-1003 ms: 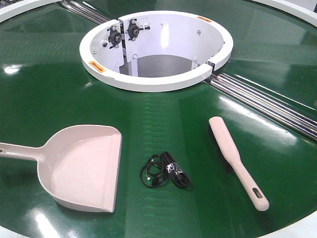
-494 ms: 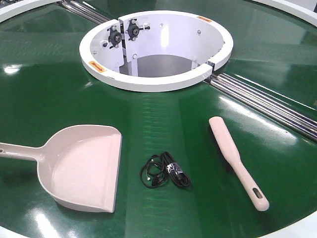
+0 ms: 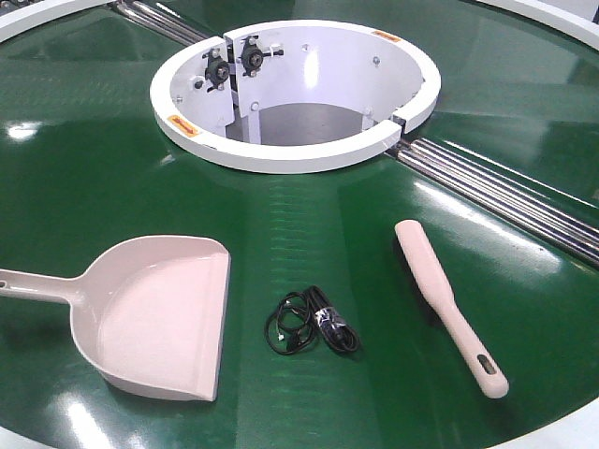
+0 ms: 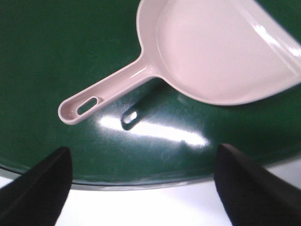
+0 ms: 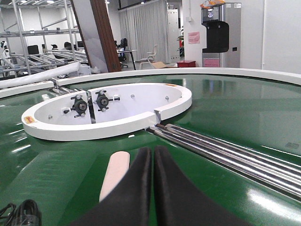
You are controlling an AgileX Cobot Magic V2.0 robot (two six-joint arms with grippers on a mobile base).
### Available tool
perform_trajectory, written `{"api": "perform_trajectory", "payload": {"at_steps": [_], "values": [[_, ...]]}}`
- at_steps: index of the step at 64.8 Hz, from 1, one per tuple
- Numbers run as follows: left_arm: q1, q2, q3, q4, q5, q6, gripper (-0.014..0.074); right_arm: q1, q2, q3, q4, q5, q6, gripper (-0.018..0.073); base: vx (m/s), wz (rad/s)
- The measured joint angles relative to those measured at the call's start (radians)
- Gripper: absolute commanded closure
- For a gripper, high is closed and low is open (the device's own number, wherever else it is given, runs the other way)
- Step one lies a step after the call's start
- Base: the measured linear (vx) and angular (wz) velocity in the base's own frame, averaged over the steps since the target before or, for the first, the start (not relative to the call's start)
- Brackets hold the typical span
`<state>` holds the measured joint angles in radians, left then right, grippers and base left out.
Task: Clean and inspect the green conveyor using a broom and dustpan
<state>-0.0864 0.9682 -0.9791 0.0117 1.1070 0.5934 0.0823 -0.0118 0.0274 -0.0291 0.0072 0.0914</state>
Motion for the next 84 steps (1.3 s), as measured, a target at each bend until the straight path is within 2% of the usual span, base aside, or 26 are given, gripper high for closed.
{"api": "perform_trajectory", "payload": {"at_steps": [13, 25, 36, 58, 72, 84], "values": [[0.000, 0.162, -0.134, -0.001, 0.051, 0.220, 0.0011, 0.000, 0.000, 0.000, 0.000, 0.000, 0.000, 0.0568, 0.00, 0.00], [0.000, 0.276, -0.195, 0.003, 0.058, 0.300, 0.0011, 0.000, 0.000, 0.000, 0.000, 0.000, 0.000, 0.0568, 0.00, 0.00], [0.000, 0.323, -0.210, 0.004, 0.049, 0.432, 0.0011, 0.000, 0.000, 0.000, 0.000, 0.000, 0.000, 0.0568, 0.00, 0.00], [0.000, 0.459, -0.211, 0.072, 0.034, 0.532, 0.0011, 0.000, 0.000, 0.000, 0.000, 0.000, 0.000, 0.0568, 0.00, 0.00], [0.000, 0.542, -0.211, 0.079, 0.031, 0.597, 0.0011, 0.000, 0.000, 0.000, 0.000, 0.000, 0.000, 0.0568, 0.00, 0.00], [0.000, 0.581, -0.211, 0.098, -0.018, 0.645, 0.0011, 0.000, 0.000, 0.000, 0.000, 0.000, 0.000, 0.0568, 0.00, 0.00]]}}
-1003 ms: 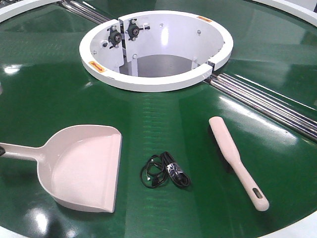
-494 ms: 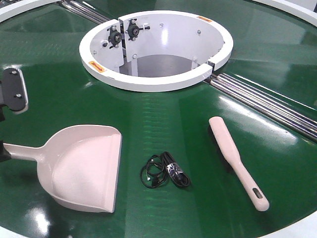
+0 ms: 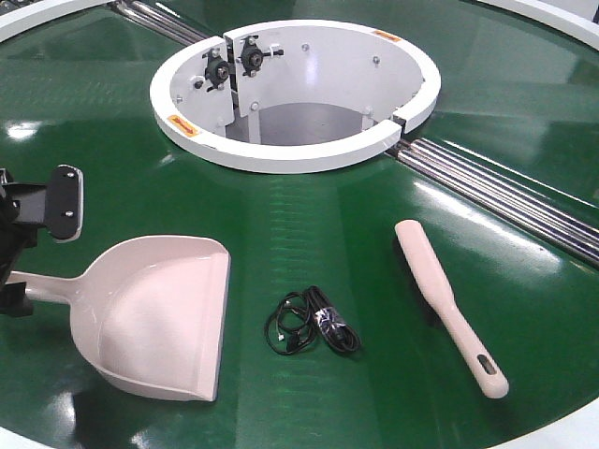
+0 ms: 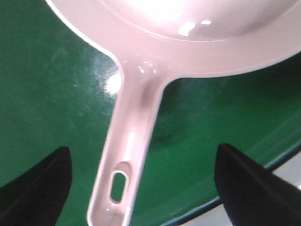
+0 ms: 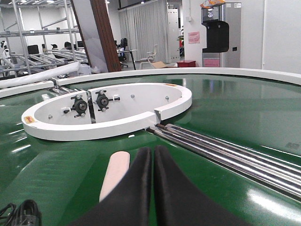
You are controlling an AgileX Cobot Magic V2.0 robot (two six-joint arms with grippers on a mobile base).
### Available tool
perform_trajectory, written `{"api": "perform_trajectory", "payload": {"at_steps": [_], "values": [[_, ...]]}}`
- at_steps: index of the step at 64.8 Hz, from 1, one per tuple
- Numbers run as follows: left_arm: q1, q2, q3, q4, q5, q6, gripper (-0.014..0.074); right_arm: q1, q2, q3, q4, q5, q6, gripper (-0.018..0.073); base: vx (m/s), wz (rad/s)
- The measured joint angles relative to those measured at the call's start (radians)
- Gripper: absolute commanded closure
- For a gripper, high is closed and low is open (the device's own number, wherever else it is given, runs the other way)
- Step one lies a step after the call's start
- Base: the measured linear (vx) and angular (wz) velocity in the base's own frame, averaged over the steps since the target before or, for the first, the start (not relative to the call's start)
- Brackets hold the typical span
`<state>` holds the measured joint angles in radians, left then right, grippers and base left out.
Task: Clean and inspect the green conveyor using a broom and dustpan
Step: 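Lower the left gripper onto the pink dustpan handle and grasp it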
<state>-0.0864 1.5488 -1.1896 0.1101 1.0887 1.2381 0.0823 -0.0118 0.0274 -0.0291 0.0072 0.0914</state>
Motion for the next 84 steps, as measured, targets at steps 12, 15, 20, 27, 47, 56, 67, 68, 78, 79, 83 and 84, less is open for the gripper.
{"api": "perform_trajectory", "payload": {"at_steps": [12, 15, 20, 27, 47, 56, 67, 68, 78, 79, 83, 84], "values": [[0.000, 0.035, 0.000, 0.004, -0.054, 0.020, 0.0011, 0.000, 0.000, 0.000, 0.000, 0.000, 0.000, 0.0568, 0.00, 0.00], [0.000, 0.044, 0.000, 0.004, -0.061, 0.026, 0.0011, 0.000, 0.000, 0.000, 0.000, 0.000, 0.000, 0.0568, 0.00, 0.00], [0.000, 0.056, 0.000, 0.004, -0.069, 0.038, 0.0011, 0.000, 0.000, 0.000, 0.000, 0.000, 0.000, 0.0568, 0.00, 0.00], [0.000, 0.074, 0.000, 0.005, -0.072, 0.055, 0.0011, 0.000, 0.000, 0.000, 0.000, 0.000, 0.000, 0.0568, 0.00, 0.00], [0.000, 0.133, 0.000, 0.006, -0.099, 0.107, 0.0011, 0.000, 0.000, 0.000, 0.000, 0.000, 0.000, 0.0568, 0.00, 0.00], [0.000, 0.154, 0.000, 0.006, -0.115, 0.123, 0.0011, 0.000, 0.000, 0.000, 0.000, 0.000, 0.000, 0.0568, 0.00, 0.00], [0.000, 0.183, 0.000, 0.006, -0.118, 0.139, 0.0031, 0.000, 0.000, 0.000, 0.000, 0.000, 0.000, 0.0568, 0.00, 0.00], [0.000, 0.184, 0.000, 0.006, -0.120, 0.141, 0.0039, 0.000, 0.000, 0.000, 0.000, 0.000, 0.000, 0.0568, 0.00, 0.00], [0.000, 0.189, 0.000, 0.006, -0.122, 0.149, 0.0207, 0.000, 0.000, 0.000, 0.000, 0.000, 0.000, 0.0568, 0.00, 0.00], [0.000, 0.189, 0.000, 0.006, -0.122, 0.149, 0.0232, 0.000, 0.000, 0.000, 0.000, 0.000, 0.000, 0.0568, 0.00, 0.00], [0.000, 0.189, 0.000, 0.005, -0.122, 0.150, 0.0368, 0.000, 0.000, 0.000, 0.000, 0.000, 0.000, 0.0568, 0.00, 0.00], [0.000, 0.189, 0.000, 0.005, -0.122, 0.150, 0.0397, 0.000, 0.000, 0.000, 0.000, 0.000, 0.000, 0.0568, 0.00, 0.00]]}}
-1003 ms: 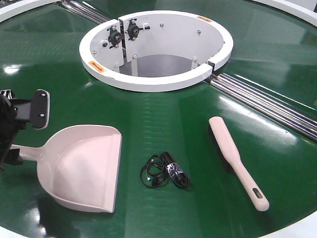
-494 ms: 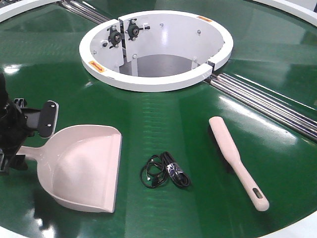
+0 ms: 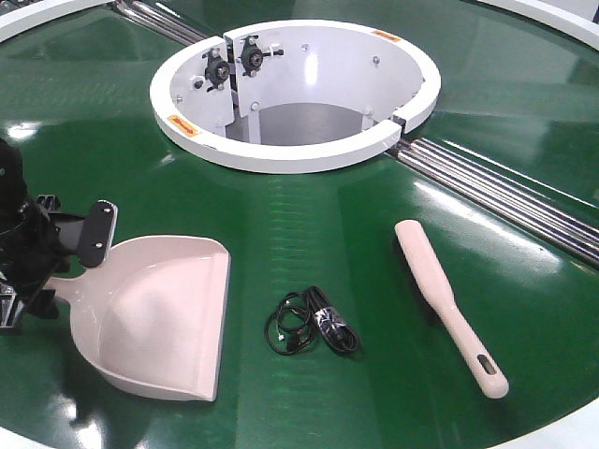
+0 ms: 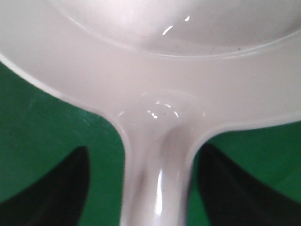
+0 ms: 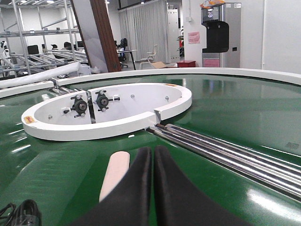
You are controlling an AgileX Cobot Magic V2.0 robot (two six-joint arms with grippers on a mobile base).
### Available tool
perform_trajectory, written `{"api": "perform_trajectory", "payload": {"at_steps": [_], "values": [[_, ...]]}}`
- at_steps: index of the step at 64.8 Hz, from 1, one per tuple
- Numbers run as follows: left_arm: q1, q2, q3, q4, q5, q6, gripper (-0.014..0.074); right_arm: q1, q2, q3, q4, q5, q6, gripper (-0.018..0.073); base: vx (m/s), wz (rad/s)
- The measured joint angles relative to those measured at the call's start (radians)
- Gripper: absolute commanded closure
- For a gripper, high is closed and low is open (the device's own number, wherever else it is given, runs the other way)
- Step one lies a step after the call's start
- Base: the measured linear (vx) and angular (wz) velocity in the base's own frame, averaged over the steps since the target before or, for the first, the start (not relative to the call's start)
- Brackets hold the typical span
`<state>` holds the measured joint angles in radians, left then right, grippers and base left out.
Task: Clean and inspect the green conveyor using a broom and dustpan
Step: 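Lower the left gripper onto the pink dustpan handle and grasp it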
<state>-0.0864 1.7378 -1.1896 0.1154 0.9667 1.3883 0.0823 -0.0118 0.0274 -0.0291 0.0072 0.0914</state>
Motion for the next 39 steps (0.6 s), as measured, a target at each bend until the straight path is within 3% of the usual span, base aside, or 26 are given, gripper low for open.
{"api": "perform_trajectory", "payload": {"at_steps": [9, 25, 39], "values": [[0.000, 0.000, 0.000, -0.003, 0.004, 0.004, 0.0602, 0.000, 0.000, 0.000, 0.000, 0.000, 0.000, 0.0568, 0.00, 0.00], [0.000, -0.014, 0.000, -0.012, 0.034, 0.006, 0.0604, 0.000, 0.000, 0.000, 0.000, 0.000, 0.000, 0.0568, 0.00, 0.00], [-0.002, -0.062, 0.000, -0.089, 0.054, 0.004, 0.0604, 0.000, 0.000, 0.000, 0.000, 0.000, 0.000, 0.0568, 0.00, 0.00]]}}
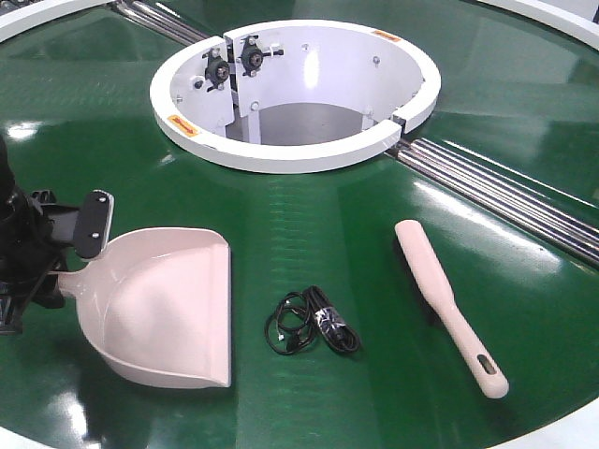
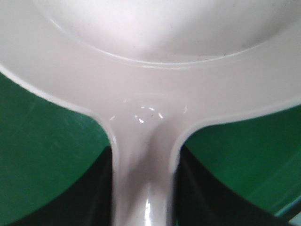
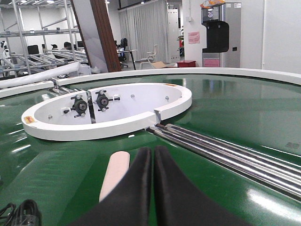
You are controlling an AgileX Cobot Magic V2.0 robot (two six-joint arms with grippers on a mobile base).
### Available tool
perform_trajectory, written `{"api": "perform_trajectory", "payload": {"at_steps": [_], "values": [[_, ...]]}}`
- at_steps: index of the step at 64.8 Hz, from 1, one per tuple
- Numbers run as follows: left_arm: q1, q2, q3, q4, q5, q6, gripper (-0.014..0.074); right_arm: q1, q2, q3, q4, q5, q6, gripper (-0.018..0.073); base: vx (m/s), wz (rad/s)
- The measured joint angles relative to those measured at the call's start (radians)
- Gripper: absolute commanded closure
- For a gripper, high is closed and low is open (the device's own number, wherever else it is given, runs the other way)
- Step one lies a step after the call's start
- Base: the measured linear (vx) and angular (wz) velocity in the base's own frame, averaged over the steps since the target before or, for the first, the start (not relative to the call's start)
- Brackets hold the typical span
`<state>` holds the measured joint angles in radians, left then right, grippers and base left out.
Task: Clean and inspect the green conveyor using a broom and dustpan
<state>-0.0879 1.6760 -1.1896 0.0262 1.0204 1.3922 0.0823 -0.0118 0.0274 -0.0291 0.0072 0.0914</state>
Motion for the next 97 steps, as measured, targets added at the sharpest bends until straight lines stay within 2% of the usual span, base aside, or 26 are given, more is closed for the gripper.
{"api": "perform_trajectory", "payload": {"at_steps": [9, 25, 40, 57, 97], "values": [[-0.034, -0.013, 0.000, 0.015, 0.021, -0.005, 0.0604, 0.000, 0.000, 0.000, 0.000, 0.000, 0.000, 0.0568, 0.00, 0.00], [-0.131, -0.014, 0.000, 0.149, 0.005, -0.116, 0.0604, 0.000, 0.000, 0.000, 0.000, 0.000, 0.000, 0.0568, 0.00, 0.00], [-0.189, -0.014, 0.000, 0.158, -0.001, -0.147, 0.0604, 0.000, 0.000, 0.000, 0.000, 0.000, 0.000, 0.0568, 0.00, 0.00], [-0.197, -0.014, 0.000, 0.146, 0.034, -0.168, 0.0604, 0.000, 0.000, 0.000, 0.000, 0.000, 0.000, 0.0568, 0.00, 0.00], [-0.197, -0.002, 0.000, 0.150, 0.035, -0.173, 0.0603, 0.000, 0.000, 0.000, 0.000, 0.000, 0.000, 0.0568, 0.00, 0.00]]}}
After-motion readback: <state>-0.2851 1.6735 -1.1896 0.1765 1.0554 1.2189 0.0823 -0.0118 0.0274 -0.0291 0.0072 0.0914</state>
